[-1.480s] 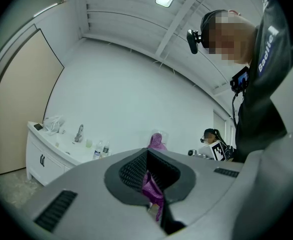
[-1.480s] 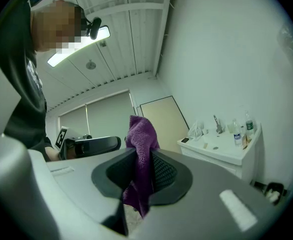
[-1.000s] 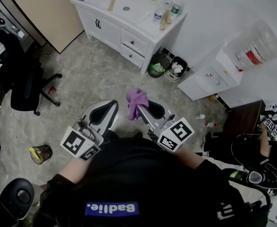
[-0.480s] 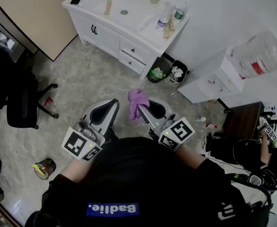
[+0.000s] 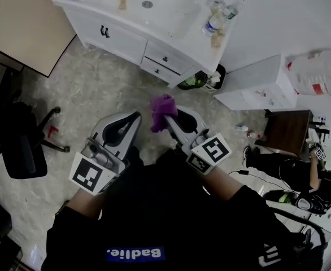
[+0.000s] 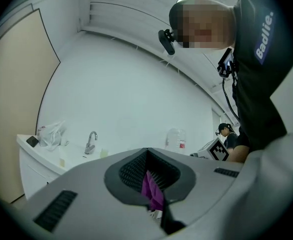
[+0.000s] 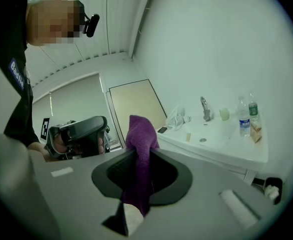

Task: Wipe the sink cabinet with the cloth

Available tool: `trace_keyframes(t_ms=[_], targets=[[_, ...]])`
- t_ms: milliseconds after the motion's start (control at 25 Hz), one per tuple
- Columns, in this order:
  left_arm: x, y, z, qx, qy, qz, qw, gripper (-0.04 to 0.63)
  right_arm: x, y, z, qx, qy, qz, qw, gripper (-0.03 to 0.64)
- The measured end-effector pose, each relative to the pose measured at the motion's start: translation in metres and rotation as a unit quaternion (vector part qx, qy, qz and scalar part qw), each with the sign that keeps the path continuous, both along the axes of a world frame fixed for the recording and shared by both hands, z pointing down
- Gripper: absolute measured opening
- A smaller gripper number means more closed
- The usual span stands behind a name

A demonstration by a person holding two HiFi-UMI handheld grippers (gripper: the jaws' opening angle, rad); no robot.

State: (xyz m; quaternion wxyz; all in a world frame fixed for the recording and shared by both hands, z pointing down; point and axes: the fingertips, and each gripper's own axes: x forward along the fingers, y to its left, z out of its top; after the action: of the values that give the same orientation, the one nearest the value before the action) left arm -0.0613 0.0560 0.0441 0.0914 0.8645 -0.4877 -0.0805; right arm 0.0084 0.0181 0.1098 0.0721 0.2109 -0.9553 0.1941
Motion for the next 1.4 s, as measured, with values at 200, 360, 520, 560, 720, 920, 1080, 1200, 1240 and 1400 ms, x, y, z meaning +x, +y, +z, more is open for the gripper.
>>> trace_keyframes(t_ms=[200, 360, 520, 560, 720, 920, 1080, 1200, 1240, 1400], targets=[[-0.028, -0.040, 0.041, 0.012, -0.006, -0.021, 0.9997, 0.000, -0.024, -0.041, 0.057, -0.009, 0.004, 0.011, 1.000, 0.060], [-0.038, -0.069, 0.093, 0.024, -0.013, -0.052, 0.9983, 0.000, -0.034, -0.081, 0.131, -0.016, 0.005, 0.023, 1.000, 0.060], [-0.043, -0.095, 0.157, 0.019, -0.020, -0.063, 0.9977, 0.000, -0.044, -0.123, 0.199, -0.009, 0.001, 0.042, 0.999, 0.060], [-0.044, -0.102, 0.172, 0.019, -0.021, -0.065, 0.9975, 0.000, -0.047, -0.134, 0.215, -0.006, 0.000, 0.046, 0.999, 0.060], [-0.046, -0.128, 0.222, 0.033, -0.019, -0.070, 0.9969, 0.000, -0.055, -0.172, 0.277, 0.008, -0.002, 0.068, 0.998, 0.060], [-0.045, -0.155, 0.278, 0.051, -0.017, -0.070, 0.9961, 0.000, -0.068, -0.217, 0.333, 0.030, -0.007, 0.102, 0.994, 0.060], [-0.056, -0.180, 0.323, 0.062, -0.013, -0.090, 0.9939, 0.000, -0.085, -0.251, 0.365, 0.056, -0.008, 0.113, 0.992, 0.060], [-0.064, -0.196, 0.348, 0.077, -0.023, -0.103, 0.9914, 0.000, -0.096, -0.271, 0.384, 0.075, -0.008, 0.121, 0.990, 0.060], [-0.066, -0.199, 0.356, 0.083, -0.028, -0.103, 0.9908, 0.000, -0.099, -0.276, 0.389, 0.082, -0.010, 0.125, 0.989, 0.060], [-0.064, -0.206, 0.383, 0.102, -0.041, -0.092, 0.9897, 0.000, -0.109, -0.296, 0.400, 0.113, -0.008, 0.135, 0.984, 0.060]])
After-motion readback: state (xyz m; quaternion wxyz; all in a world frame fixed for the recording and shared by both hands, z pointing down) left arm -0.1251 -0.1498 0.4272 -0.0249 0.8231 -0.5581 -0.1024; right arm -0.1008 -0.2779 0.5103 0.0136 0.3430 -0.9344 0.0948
